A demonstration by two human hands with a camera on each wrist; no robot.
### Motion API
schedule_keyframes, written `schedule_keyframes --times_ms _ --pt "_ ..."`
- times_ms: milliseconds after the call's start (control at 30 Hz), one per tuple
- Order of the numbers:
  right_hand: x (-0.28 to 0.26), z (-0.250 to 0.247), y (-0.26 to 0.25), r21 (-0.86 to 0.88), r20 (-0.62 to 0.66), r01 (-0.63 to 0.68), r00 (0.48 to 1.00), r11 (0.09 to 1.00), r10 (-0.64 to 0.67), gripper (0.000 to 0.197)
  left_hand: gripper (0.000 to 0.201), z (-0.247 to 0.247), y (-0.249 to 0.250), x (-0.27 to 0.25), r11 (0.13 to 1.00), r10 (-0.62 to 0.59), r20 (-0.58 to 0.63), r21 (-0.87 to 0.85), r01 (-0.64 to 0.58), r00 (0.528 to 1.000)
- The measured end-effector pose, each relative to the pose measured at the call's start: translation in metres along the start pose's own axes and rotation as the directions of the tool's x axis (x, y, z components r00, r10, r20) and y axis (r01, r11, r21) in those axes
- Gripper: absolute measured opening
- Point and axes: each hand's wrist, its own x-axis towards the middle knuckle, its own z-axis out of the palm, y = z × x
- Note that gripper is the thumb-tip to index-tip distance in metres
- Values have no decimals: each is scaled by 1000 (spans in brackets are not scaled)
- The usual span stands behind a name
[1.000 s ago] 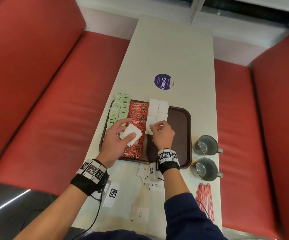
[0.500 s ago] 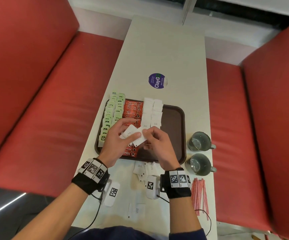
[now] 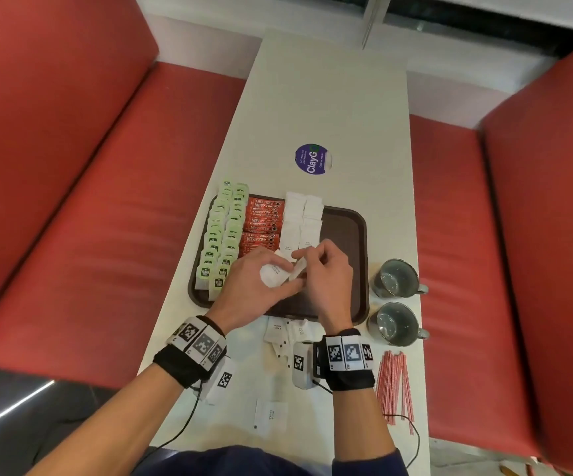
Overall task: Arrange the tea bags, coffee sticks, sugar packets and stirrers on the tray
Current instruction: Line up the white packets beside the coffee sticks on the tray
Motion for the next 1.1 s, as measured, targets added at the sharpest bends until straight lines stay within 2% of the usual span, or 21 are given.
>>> schedule_keyframes --times_ms 100,167,267,367,467,533,633,700,833,1100 --pt "-2 4 -5 -10 -20 38 999 999 -38 34 14 7 -5 5 1000 6 -34 -2 -6 999" --pt "-2 2 -4 4 19 41 999 999 -41 35 16 8 -9 9 997 -41 -69 -63 37 997" --pt "-3 -7 -1 82 77 53 995 995 -59 6 15 7 -12 13 966 -145 -73 -226 125 987" --pt "-4 -13 7 118 94 51 994 992 -62 25 10 8 -11 12 925 -196 -50 -341 168 979" --pt "1 -18 16 169 86 37 995 985 -52 24 14 10 -10 11 869 -258 -15 -440 226 966" --pt "11 -22 26 117 14 21 1000 993 -23 20 15 10 -11 9 829 -292 6 -497 256 957" --pt "36 -31 52 -2 -151 -37 988 999 36 17 19 4 -19 4 835 -291 17 -484 263 957" --pt "53 -34 68 -93 -206 -86 976 992 65 17 28 -1 -23 3 831 -297 24 -487 271 955" --pt "82 -29 90 -235 -180 -139 979 962 98 14 40 -6 -27 3 860 -268 -20 -456 230 963" --pt "110 -2 107 -328 -147 -148 984 933 104 14 38 -9 -28 4 859 -270 -74 -468 205 960"
